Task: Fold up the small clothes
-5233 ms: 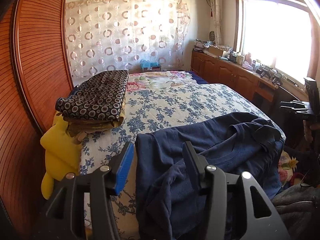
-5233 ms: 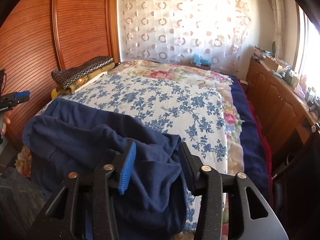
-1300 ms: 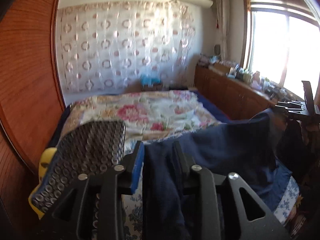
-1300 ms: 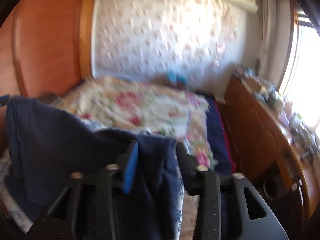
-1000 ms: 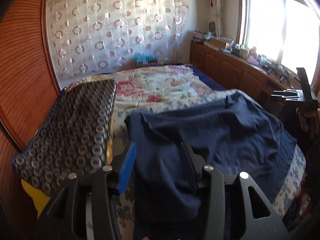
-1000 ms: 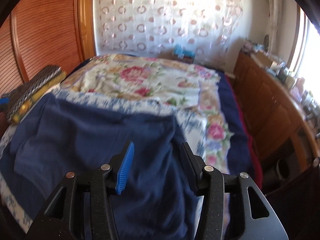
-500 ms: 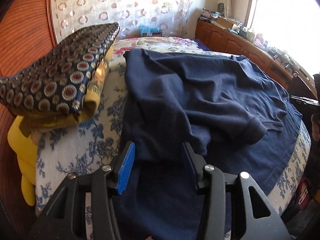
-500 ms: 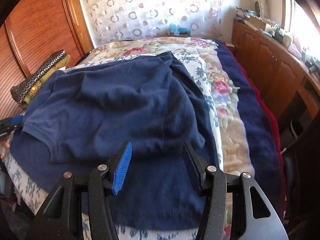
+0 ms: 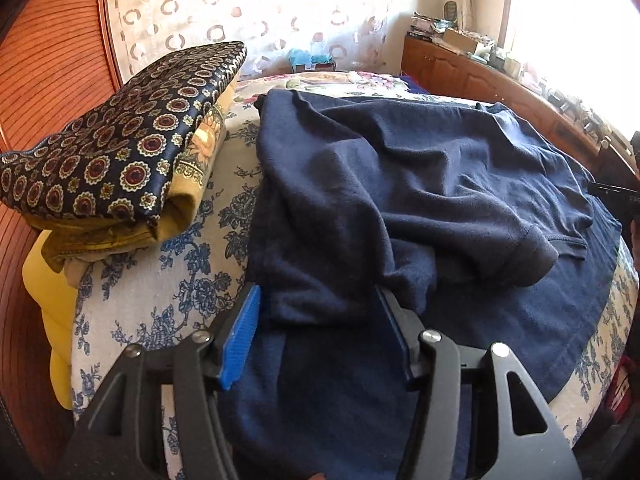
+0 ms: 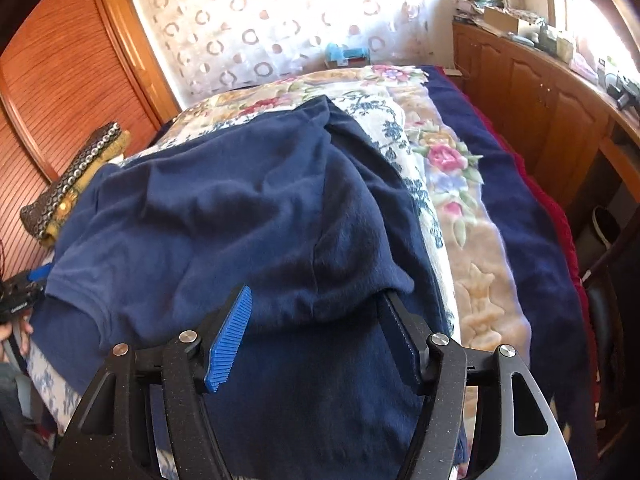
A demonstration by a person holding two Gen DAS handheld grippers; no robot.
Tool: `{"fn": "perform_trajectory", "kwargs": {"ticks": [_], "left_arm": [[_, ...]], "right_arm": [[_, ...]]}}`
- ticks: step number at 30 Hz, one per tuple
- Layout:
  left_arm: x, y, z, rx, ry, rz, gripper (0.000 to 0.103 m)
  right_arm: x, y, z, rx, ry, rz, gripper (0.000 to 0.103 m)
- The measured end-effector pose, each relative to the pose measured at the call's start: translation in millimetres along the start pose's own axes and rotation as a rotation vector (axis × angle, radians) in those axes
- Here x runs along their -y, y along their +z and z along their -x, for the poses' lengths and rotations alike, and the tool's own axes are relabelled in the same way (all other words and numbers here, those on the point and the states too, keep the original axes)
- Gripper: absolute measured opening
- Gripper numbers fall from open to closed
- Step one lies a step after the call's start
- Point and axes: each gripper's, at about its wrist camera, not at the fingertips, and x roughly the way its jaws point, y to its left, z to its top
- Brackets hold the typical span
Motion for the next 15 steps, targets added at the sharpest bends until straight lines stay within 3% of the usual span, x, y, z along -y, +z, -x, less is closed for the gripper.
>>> {"fn": "perform_trajectory", "kwargs": {"ticks": [15], "left_arm": [[-2.7, -1.5, 3.7, 0.002, 0.01, 0.0, 0.057]], "right_arm": [[-14.4, -6.9, -12.8, 0.015, -0.134, 0.094, 0.068]]}}
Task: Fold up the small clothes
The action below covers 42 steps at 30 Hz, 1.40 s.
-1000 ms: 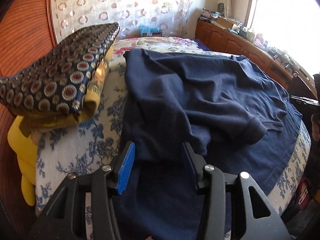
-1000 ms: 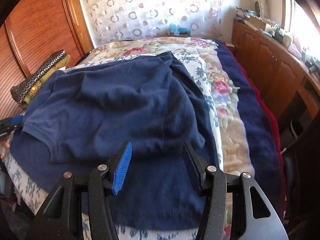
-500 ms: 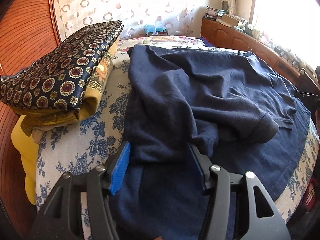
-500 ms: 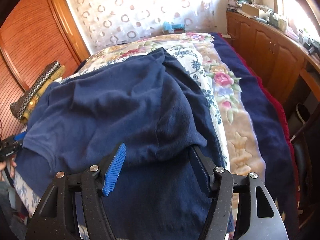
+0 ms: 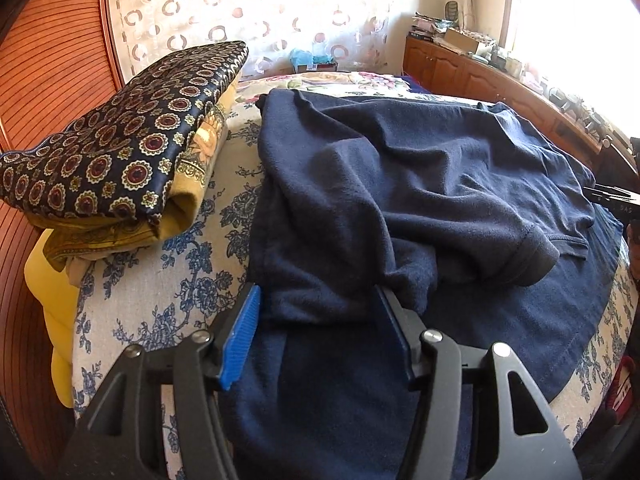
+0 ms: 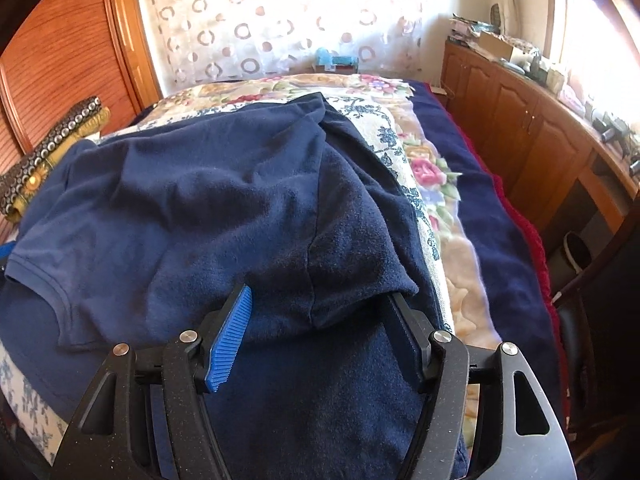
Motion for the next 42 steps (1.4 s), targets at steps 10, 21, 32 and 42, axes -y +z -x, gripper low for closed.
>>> {"fn": "perform_trajectory", "kwargs": {"ticks": [10, 21, 32, 42], "left_arm": [[-4.9, -7.7, 18.5, 0.039, -0.083, 0.053, 0.051], [1.0, 9.1, 11.2, 0.048, -0.087, 0.028, 0.007], [-6.0, 19.0, 65.2, 0.219, -0.081, 0.068, 0.0], [-6.3, 17.6, 122.7, 0.337, -0.117, 0.073, 0.0]], "right_arm": [[3.2, 0.5, -1.2, -0.001, -0.005, 0.004, 0.068], [1.4, 0.4, 0.1, 0.006, -0.02, 0.006, 0.05], [-3.4, 13.7, 34.8, 0.1, 0.026, 0.032, 0.003], [-0.4, 24.6, 80.3, 0.187, 0.025, 0.062, 0.002]]}}
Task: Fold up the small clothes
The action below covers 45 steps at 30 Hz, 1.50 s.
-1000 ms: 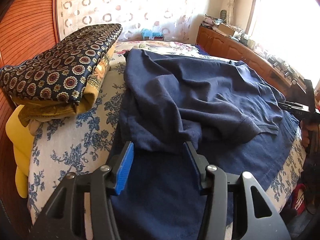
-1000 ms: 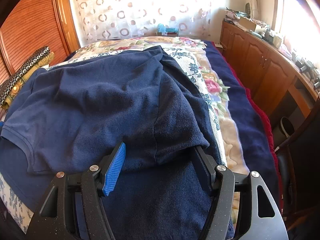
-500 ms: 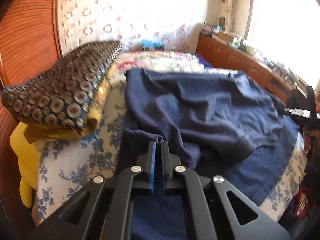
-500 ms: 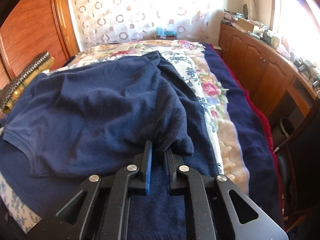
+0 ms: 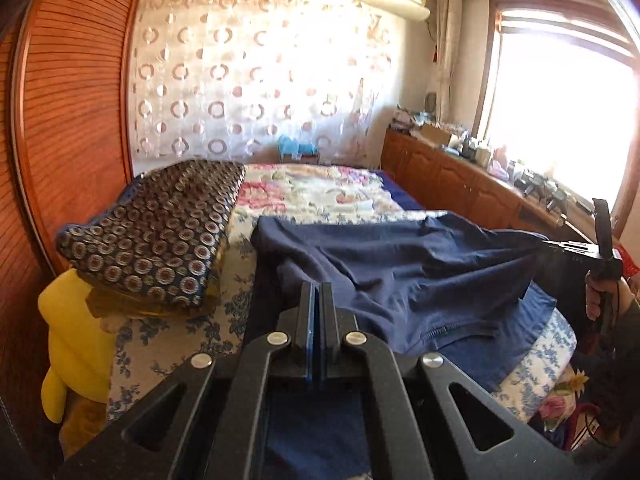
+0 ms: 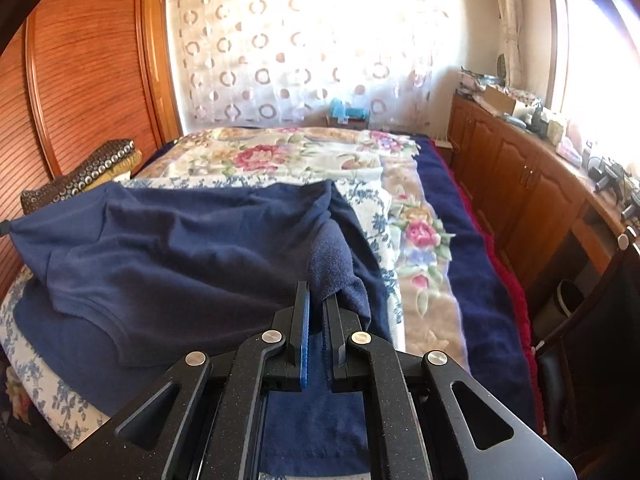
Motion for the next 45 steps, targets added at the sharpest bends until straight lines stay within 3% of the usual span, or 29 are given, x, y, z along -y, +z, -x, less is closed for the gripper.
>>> {"fn": "perform_trajectory", "kwargs": {"ticks": [6, 12, 17, 20, 25, 28, 34, 41, 45], "left_arm": [[-3.2, -19.7, 14.6, -0.022, 0.004, 0.024, 0.0], [-25.4, -53.5, 3.3, -0.095, 0.033, 0.09, 0.0], [-25.5, -68.9, -7.6, -0.146, 0.067, 0.08, 0.0], [-24.2, -69.9, -4.9, -0.143, 0.073, 0.082, 0.003], [-23.5, -69.5, -3.9, -0.148, 0.077, 0.066, 0.015], [-21.3, -70.5, -10.2, -0.176, 0.086, 0.048, 0.019], [-20.8, -75.8, -17.4, -0.2, 0.106, 0.032, 0.033], [-33.3, -76.9, -26.8, -0.233, 0.177, 0.025, 0.036], [-38.2, -80.7, -37.8, -0.273, 0.181, 0.027, 0.037]], "right_arm": [[14.9, -3.2, 29.9, 0.035, 0.002, -0.018, 0.002], [28.3, -35.3, 17.6, -0.047, 0.0, -0.061, 0.002], [33.2, -53.7, 0.3, -0.104, -0.003, -0.092, 0.003], [33.1, -54.4, 1.2, -0.1, -0.025, -0.102, 0.011], [29.2, -49.1, 16.3, -0.047, -0.028, -0.096, 0.04], [21.1, -46.9, 24.9, -0.015, -0.003, -0.078, 0.052], [-14.0, -45.9, 24.5, -0.003, 0.053, 0.006, 0.063], [-51.1, -54.3, 2.6, -0.038, 0.129, 0.053, 0.071], [-71.0, -58.1, -9.0, -0.057, 0.16, 0.084, 0.074]]}}
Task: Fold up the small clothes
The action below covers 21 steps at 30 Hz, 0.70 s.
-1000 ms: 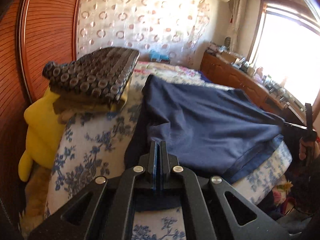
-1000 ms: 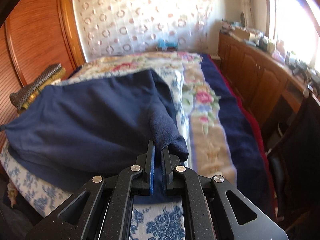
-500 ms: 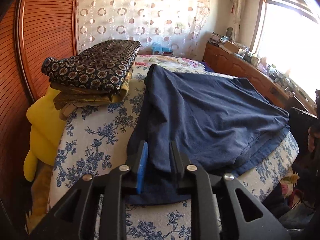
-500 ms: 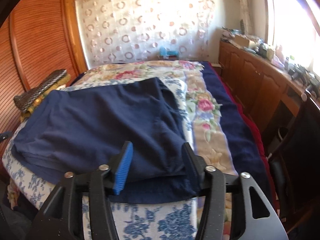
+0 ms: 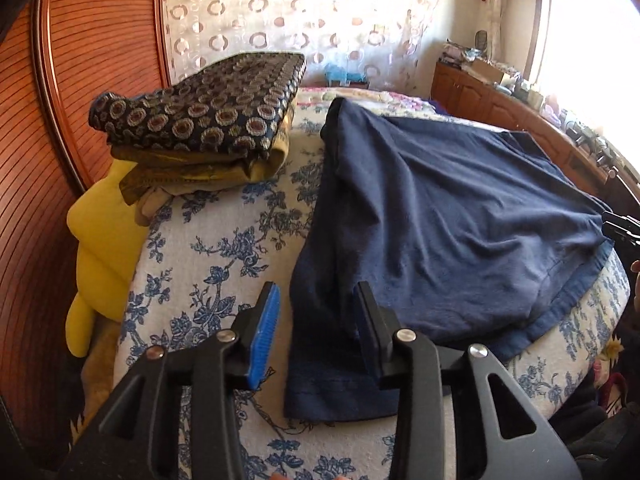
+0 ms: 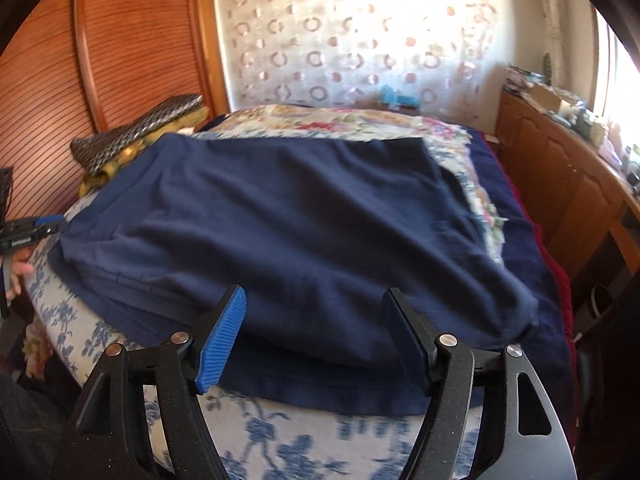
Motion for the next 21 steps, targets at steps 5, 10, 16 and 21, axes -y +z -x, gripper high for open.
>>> {"fn": "perform_trajectory", "kwargs": {"ticks": [5, 10, 16, 21], "left_arm": [[0.0, -0.2, -9.7, -0.025, -0.012, 0.008, 0.038], [-2.6, -0.6, -13.4, -0.033, -0.041, 0.033, 0.04], [2.6, -3.6, -15.1, -0.002, -0.025, 0.005, 0.046], [9.6, 0.8, -21.4, 0.002, -0.015, -0.003, 0.05]], "right_arm": [[-19.2, -0.5, -13.4, -0.017, 0.013, 0.039, 0.075], [-28.2, 0.6, -21.3, -0.024, 0.024, 0.055, 0.076], [-33.8, 1.3, -31.0, -0.031, 0.029, 0.058, 0.076], [-38.7, 4.5, -36.5, -0.023, 0.027, 0.066, 0.076]]}}
